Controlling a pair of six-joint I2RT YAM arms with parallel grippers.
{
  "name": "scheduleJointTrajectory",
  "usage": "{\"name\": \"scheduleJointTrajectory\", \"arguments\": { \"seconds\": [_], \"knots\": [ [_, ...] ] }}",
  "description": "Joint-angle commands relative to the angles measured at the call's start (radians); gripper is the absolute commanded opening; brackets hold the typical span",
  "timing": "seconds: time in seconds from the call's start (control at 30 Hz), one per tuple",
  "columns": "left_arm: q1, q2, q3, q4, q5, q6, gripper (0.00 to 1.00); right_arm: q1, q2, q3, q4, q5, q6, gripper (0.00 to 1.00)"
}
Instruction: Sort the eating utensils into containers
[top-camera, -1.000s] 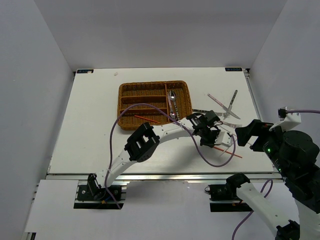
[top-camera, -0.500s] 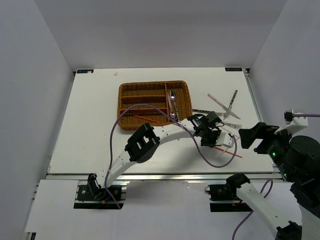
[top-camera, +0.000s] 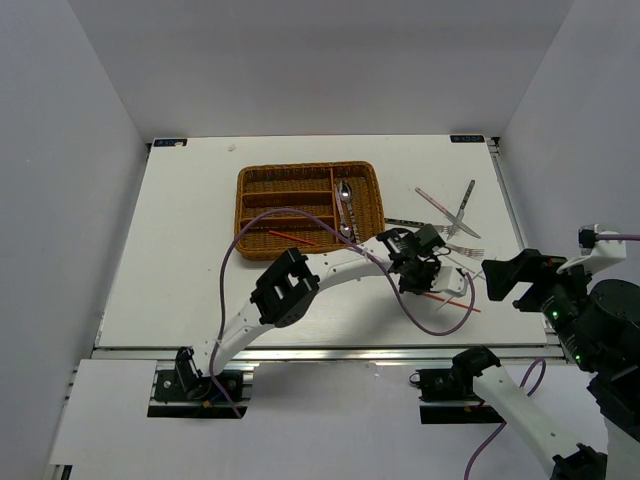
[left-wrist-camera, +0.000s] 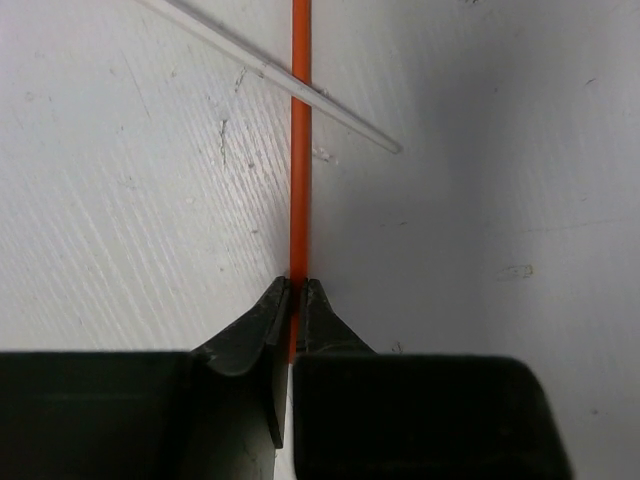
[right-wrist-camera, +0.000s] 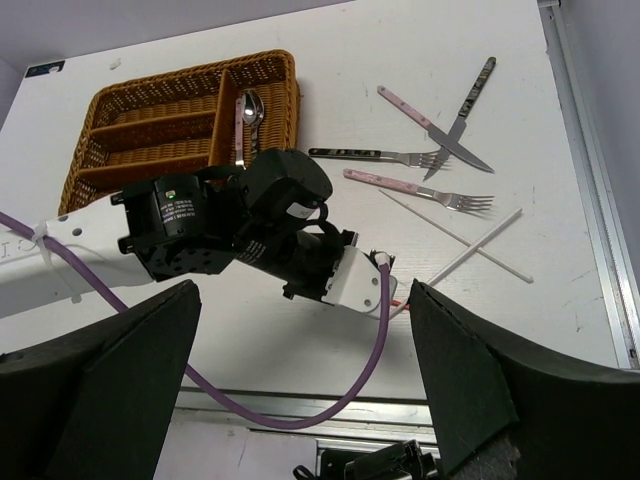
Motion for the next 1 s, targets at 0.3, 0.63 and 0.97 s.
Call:
{"name": "scheduleJointTrajectory", "arguments": {
  "seconds": [0.3,0.63,0.97],
  "knots": [
    [0.014,-0.011,-0.370,-0.134,-0.283,-0.092,0.00,0.001,-0.025,0.047,0.028,-0.002,-0.008,0.89],
    [0.016,-0.103,-0.605,-0.103,-0.498,-0.283,0.00,0.001,-0.038,0.050,0.043,-0.022,-0.002,0.89],
    [0.008,-0.298,-0.738,-0.109,-0.432,-0.408,0.00,0.000,-0.045,0.050,0.062,-0.046,0.003,0.89]
  ]
}}
